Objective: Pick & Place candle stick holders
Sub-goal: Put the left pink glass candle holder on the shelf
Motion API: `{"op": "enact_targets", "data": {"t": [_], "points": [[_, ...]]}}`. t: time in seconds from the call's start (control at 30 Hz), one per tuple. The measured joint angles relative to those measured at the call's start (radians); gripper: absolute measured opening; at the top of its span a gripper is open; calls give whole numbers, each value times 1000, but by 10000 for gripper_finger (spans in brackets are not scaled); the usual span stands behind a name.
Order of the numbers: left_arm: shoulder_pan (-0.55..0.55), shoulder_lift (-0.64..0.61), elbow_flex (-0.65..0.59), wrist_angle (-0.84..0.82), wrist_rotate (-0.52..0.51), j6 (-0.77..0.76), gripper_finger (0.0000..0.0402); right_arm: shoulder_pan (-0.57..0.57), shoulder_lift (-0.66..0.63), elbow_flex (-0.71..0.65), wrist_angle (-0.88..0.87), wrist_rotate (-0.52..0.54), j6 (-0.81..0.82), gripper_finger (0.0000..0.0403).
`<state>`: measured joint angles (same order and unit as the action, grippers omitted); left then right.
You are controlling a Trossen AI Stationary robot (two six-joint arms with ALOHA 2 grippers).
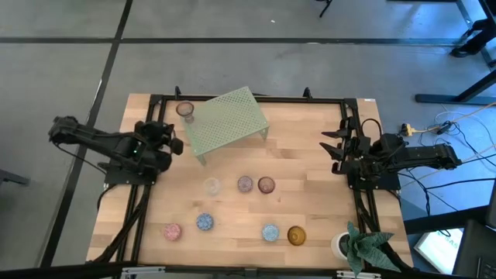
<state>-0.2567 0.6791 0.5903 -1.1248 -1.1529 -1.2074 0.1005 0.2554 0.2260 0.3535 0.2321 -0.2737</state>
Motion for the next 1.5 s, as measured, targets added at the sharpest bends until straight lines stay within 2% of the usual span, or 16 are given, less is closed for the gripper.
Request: {"op": "enact_targets", "data": {"t": [0.17, 0.3, 0.5, 0.83, 1.13, 1.5], "points": [[61, 28, 0, 15, 113, -22, 2, 0, 0, 0, 3, 0, 0, 165], [108, 26, 0, 47, 119, -16, 2, 0, 0, 0, 23, -4, 0, 165], [202, 31, 0, 128, 131, 95, 2, 0, 0, 0, 50, -76, -26, 165], [373, 31, 0, 147, 214, 198, 2, 0, 0, 0, 47, -71, -26, 165], [465, 63, 1, 327, 297, 407, 2, 0, 0, 0, 47, -68, -26, 165], [561, 130, 1, 402, 374, 509, 2, 0, 0, 0, 45, -68, -24, 165]]}}
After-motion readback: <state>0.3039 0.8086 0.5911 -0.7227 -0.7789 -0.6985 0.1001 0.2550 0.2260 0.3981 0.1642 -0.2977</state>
